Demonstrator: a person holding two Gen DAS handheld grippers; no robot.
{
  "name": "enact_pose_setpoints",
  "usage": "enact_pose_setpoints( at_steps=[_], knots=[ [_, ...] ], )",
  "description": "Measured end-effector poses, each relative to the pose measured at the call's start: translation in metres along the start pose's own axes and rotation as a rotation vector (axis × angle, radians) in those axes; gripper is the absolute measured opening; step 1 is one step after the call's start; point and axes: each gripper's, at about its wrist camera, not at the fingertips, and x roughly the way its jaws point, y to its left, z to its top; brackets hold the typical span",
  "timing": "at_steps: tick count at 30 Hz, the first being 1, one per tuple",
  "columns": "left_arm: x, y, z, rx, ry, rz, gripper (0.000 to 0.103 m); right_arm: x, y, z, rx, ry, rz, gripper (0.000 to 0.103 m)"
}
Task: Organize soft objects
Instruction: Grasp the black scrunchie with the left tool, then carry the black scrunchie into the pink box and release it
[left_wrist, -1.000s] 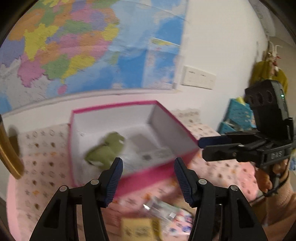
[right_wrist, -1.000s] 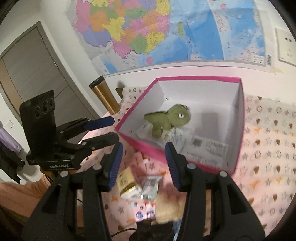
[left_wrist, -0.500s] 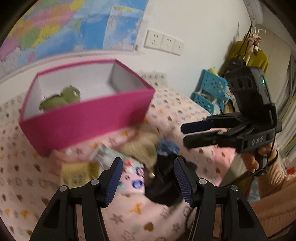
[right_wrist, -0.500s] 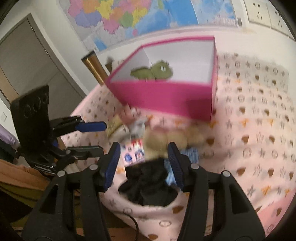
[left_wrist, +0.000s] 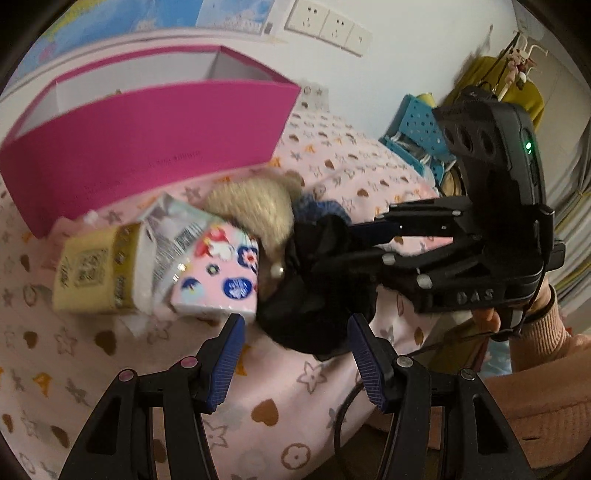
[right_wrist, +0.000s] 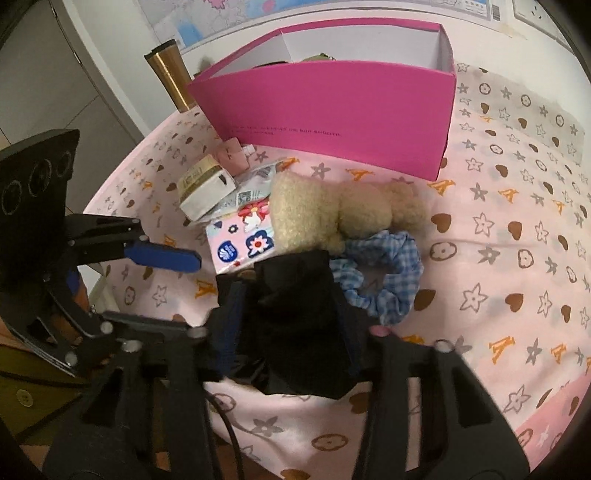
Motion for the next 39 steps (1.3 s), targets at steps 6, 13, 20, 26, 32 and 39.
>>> enact_pose_setpoints(
  at_steps=[6, 13, 20, 26, 32, 39],
  knots=[
    [0.023, 0.006, -0.005, -0.048, 0.081, -0.111, 0.064, -0.009, -0.001, -0.005, -0.007, -0.027, -0.002, 0.022],
    [0.023, 0.005, -0.001, -0.081, 0.064, -0.207, 0.062, -0.038, 0.005, -0.007, -0.021, -0.092, 0.076, 0.016],
    [0.007, -0.008, 0.013, -0.040, -0.017, -0.241, 0.056, -0.070, 0.015, 0.002, -0.049, -0.172, 0.108, 0.015],
    [0.001, -0.003, 0.024, -0.055, -0.023, -0.275, 0.060, -0.088, 0.022, 0.022, -0.091, -0.234, 0.127, 0.015],
    [-0.017, -0.001, 0.041, -0.033, -0.095, -0.303, 0.057, -0.098, 0.025, 0.046, -0.128, -0.290, 0.145, 0.015],
    [-0.042, 0.006, 0.076, -0.012, -0.195, -0.255, 0.038, -0.111, 0.020, 0.088, -0.171, -0.364, 0.139, 0.015]
  ],
)
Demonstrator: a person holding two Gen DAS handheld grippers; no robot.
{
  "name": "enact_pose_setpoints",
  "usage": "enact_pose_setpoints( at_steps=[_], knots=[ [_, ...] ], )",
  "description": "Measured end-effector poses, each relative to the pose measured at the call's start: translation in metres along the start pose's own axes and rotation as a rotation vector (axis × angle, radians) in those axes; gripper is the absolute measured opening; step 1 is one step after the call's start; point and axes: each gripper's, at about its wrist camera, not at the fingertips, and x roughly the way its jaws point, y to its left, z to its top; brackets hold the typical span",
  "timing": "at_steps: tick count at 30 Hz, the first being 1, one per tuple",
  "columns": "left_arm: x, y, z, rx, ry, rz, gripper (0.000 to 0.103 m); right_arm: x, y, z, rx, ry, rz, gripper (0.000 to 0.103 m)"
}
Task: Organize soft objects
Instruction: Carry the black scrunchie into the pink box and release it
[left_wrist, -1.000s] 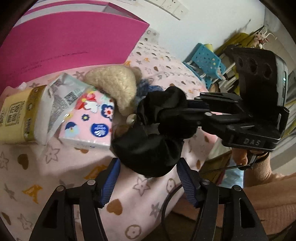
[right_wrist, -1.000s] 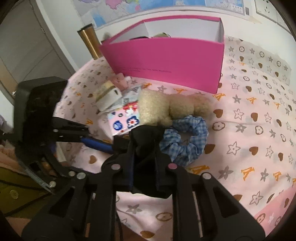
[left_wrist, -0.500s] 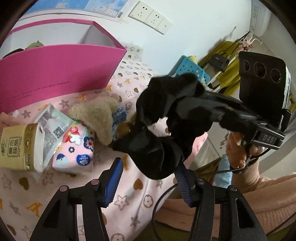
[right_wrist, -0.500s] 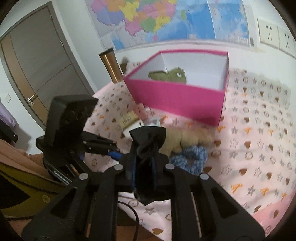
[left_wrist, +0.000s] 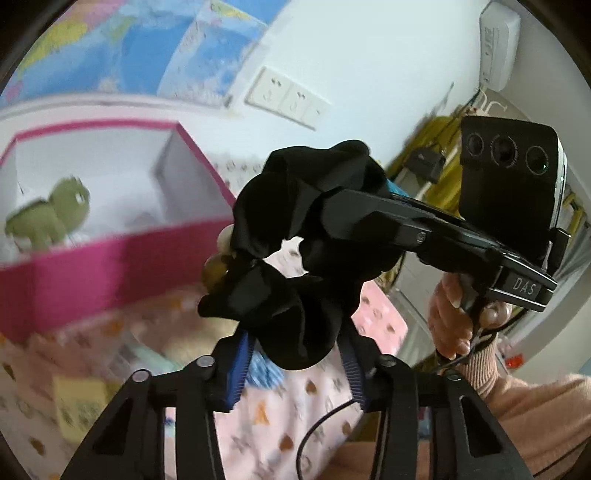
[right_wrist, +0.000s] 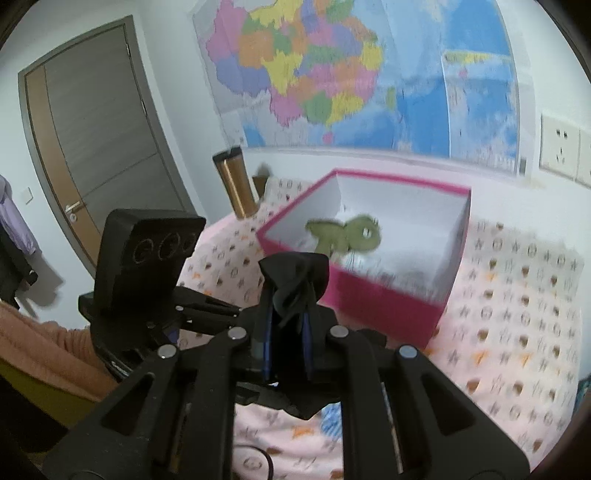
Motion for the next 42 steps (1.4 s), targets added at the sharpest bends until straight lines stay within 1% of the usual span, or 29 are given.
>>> enact_pose_setpoints(
  at_steps=[4, 7, 15, 17, 22, 24, 26, 28, 29, 30, 31, 32, 34, 36, 39, 42],
  knots=[
    [-0.006, 0.009, 0.025, 0.000, -0.031, 0.041, 0.034, 0.008, -0.016, 0.023, 0.006, -0.024, 0.007, 0.015],
    [-0.006, 0.019, 0.041, -0.007, -0.036, 0.083, 0.032, 0.020, -0.033, 0.038, 0.030, -0.033, 0.009, 0.015],
    [0.006, 0.048, 0.079, -0.056, -0.014, 0.185, 0.030, 0.053, -0.078, 0.060, 0.110, -0.027, 0.016, 0.015],
    [0.017, 0.057, 0.090, -0.069, -0.003, 0.217, 0.030, 0.061, -0.088, 0.062, 0.127, -0.020, 0.018, 0.015],
    [0.034, 0.078, 0.104, -0.099, 0.025, 0.272, 0.030, 0.085, -0.111, 0.066, 0.148, 0.010, -0.002, 0.015],
    [0.040, 0.085, 0.107, -0.112, 0.046, 0.289, 0.030, 0.096, -0.123, 0.066, 0.164, 0.027, -0.024, 0.015],
    [0.049, 0.090, 0.109, -0.113, 0.066, 0.323, 0.030, 0.105, -0.135, 0.065, 0.182, 0.051, -0.039, 0.019],
    [0.056, 0.093, 0.110, -0.110, 0.083, 0.358, 0.030, 0.116, -0.147, 0.063, 0.186, 0.077, -0.100, 0.025],
    [0.058, 0.094, 0.110, -0.108, 0.085, 0.369, 0.030, 0.123, -0.154, 0.061, 0.181, 0.102, -0.157, 0.029],
    [0.062, 0.097, 0.111, -0.110, 0.091, 0.383, 0.030, 0.129, -0.159, 0.059, 0.188, 0.124, -0.196, 0.036],
    [0.064, 0.098, 0.111, -0.112, 0.095, 0.395, 0.030, 0.133, -0.164, 0.056, 0.199, 0.148, -0.234, 0.036],
    [0.065, 0.097, 0.111, -0.110, 0.095, 0.402, 0.030, 0.134, -0.168, 0.054, 0.207, 0.154, -0.253, 0.036],
    [0.063, 0.094, 0.109, -0.089, 0.086, 0.419, 0.030, 0.130, -0.171, 0.050, 0.218, 0.142, -0.265, 0.036],
    [0.062, 0.091, 0.108, -0.075, 0.082, 0.423, 0.030, 0.121, -0.170, 0.048, 0.227, 0.119, -0.255, 0.036],
    [0.052, 0.086, 0.102, -0.065, 0.065, 0.408, 0.030, 0.108, -0.161, 0.046, 0.218, 0.103, -0.231, 0.036],
    [0.039, 0.078, 0.096, -0.052, 0.028, 0.390, 0.031, 0.095, -0.151, 0.045, 0.227, 0.085, -0.188, 0.036]
  ],
)
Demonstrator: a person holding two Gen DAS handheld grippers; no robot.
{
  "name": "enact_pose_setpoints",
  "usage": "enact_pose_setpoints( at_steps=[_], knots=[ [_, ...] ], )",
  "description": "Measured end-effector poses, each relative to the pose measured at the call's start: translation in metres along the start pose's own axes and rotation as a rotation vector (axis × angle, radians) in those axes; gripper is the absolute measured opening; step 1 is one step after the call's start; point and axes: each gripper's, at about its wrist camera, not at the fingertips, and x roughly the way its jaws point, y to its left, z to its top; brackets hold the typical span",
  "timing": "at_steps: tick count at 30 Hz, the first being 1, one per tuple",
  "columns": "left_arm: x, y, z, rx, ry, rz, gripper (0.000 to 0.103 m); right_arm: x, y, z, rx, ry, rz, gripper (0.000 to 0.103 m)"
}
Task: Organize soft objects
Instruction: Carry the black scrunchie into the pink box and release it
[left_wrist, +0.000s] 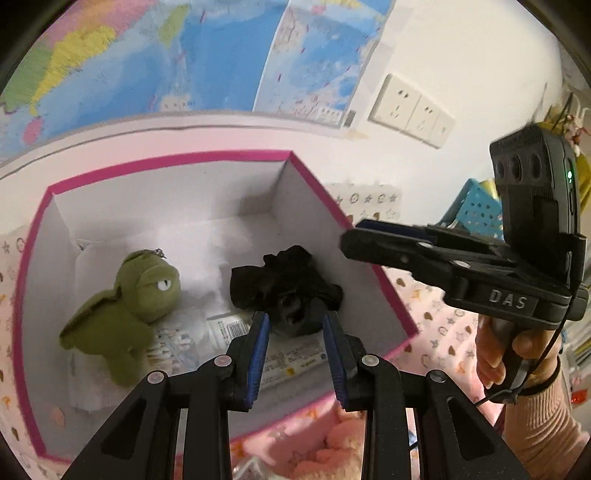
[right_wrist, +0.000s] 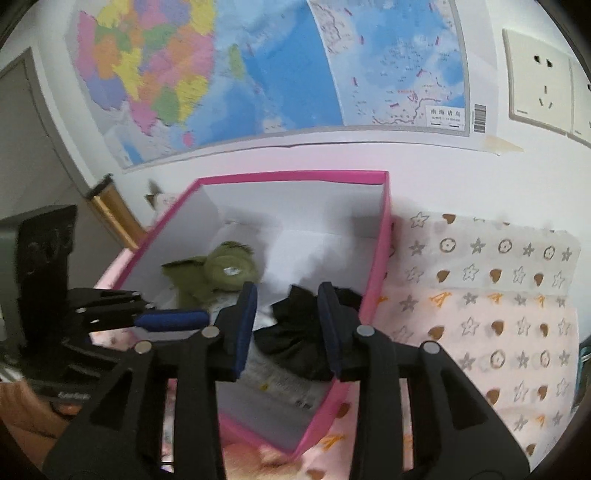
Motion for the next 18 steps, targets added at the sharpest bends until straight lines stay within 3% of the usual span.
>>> enact_pose_setpoints(
  at_steps=[10, 18],
  knots=[
    [-0.062, -0.016, -0.032, 0.041, -0.117, -0.044, 0.040, -0.057, 0.037, -0.035, -0.039, -0.034, 0.118, 0.037],
    [-0.069, -0.020, -0.074, 0.015, -0.070, -0.094, 0.042, -0.068, 0.034, -0.078, 0.000, 0.012, 0.122, 0.041]
  ],
)
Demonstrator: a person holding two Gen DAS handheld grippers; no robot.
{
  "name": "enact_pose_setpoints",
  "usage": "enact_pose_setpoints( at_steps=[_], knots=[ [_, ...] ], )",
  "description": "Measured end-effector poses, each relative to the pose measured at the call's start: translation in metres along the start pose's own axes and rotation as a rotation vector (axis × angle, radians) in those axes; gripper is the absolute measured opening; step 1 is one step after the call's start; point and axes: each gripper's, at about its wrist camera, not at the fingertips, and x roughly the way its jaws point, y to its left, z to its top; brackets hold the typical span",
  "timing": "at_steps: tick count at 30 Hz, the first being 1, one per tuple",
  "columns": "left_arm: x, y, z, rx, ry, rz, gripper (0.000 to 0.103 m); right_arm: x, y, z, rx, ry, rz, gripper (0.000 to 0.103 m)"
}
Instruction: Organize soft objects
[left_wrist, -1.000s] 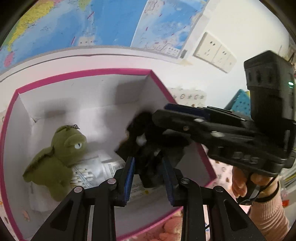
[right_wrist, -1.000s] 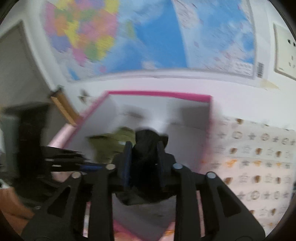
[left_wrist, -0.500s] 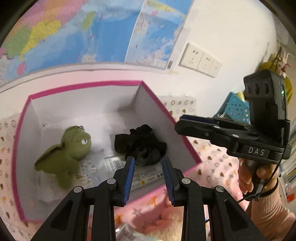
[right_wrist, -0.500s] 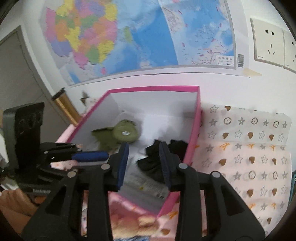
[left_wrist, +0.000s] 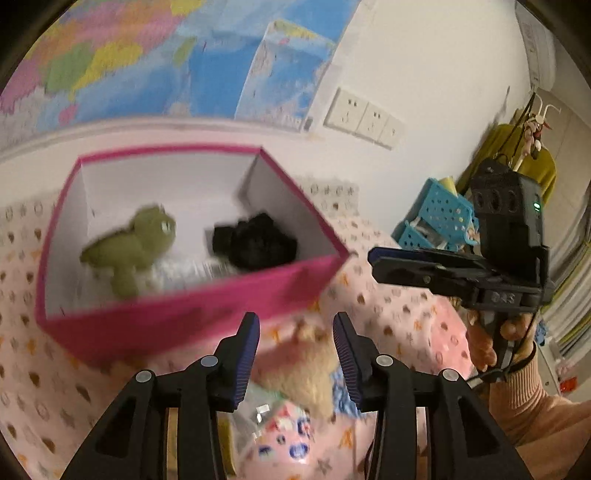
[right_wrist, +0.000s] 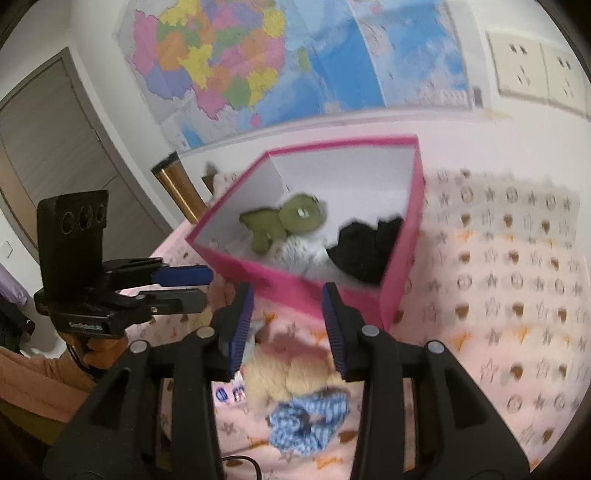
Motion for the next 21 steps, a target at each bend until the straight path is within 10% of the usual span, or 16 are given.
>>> enact_pose_setpoints(
  at_steps=[21],
  knots=[
    [0.052, -0.006, -0.058, -0.082, 0.215, -0.073, 0.042, 0.065, -0.072, -0.075, 0.336, 0.161, 0.044, 0.044]
  ],
)
